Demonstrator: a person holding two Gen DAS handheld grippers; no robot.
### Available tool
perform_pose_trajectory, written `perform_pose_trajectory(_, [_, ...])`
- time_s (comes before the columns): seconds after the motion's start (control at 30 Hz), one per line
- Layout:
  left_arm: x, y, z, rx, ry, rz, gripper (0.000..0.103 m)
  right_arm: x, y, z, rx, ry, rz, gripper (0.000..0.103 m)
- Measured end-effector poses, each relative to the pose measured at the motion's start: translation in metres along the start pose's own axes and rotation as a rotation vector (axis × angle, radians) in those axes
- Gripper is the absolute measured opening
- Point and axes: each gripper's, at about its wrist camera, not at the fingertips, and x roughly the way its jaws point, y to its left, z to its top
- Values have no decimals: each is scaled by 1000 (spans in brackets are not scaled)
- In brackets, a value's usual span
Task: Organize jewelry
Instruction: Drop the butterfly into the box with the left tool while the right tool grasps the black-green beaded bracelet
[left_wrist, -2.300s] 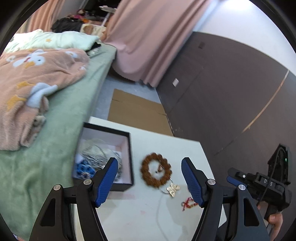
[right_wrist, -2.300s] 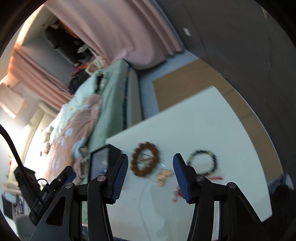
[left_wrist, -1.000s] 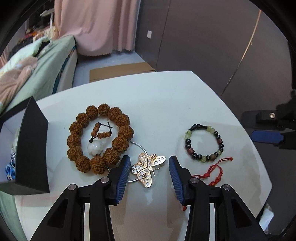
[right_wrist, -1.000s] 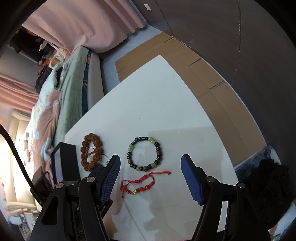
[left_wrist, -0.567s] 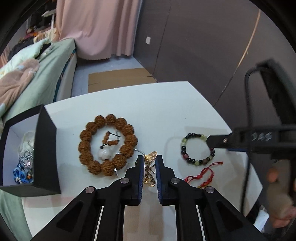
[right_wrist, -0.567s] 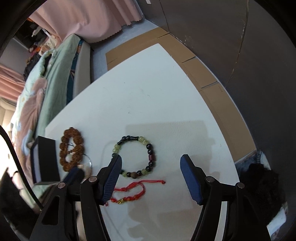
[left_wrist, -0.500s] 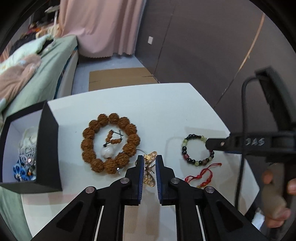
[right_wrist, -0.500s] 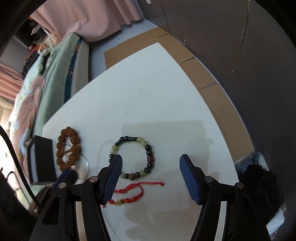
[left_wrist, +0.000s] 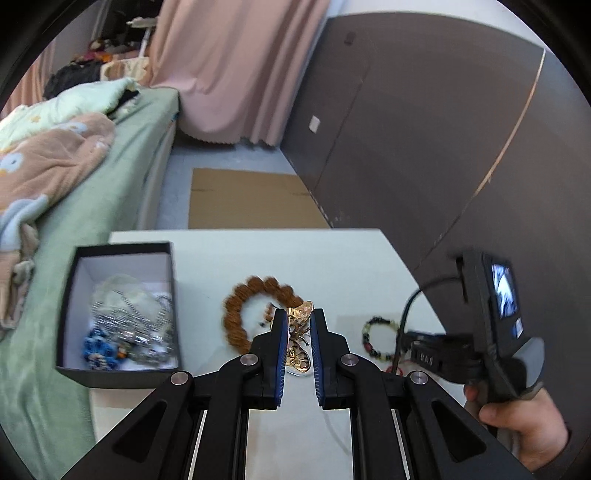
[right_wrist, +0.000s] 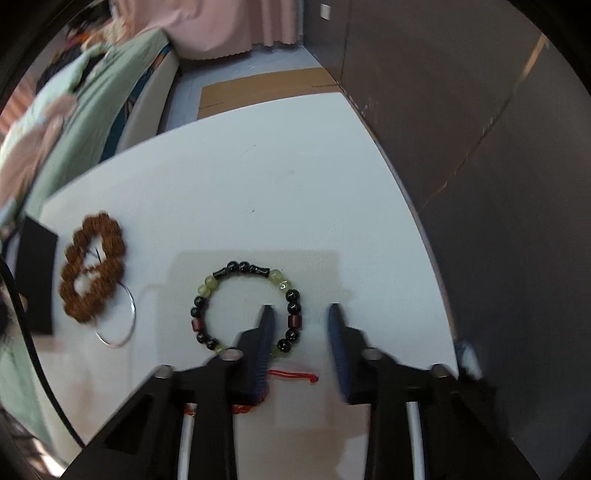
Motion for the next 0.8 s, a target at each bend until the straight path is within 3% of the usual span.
perform_pose_trajectory(0.13, [-19,21,8,-47,-48,15,13,-3,0,-1,8,-11,39,9])
perform_pose_trajectory(0.37, [-47,66,24,-150,-124,49,13,-39,-16,1,92,-127,217,9])
perform_pose_trajectory(0.73, [-66,100,32,-239,-168,54,13,-66,4,10,106,-246,374,9])
perform_pose_trajectory(0.8, [-66,107,35,-269,-153,70,19,-69,10,11,109,-257,402,9])
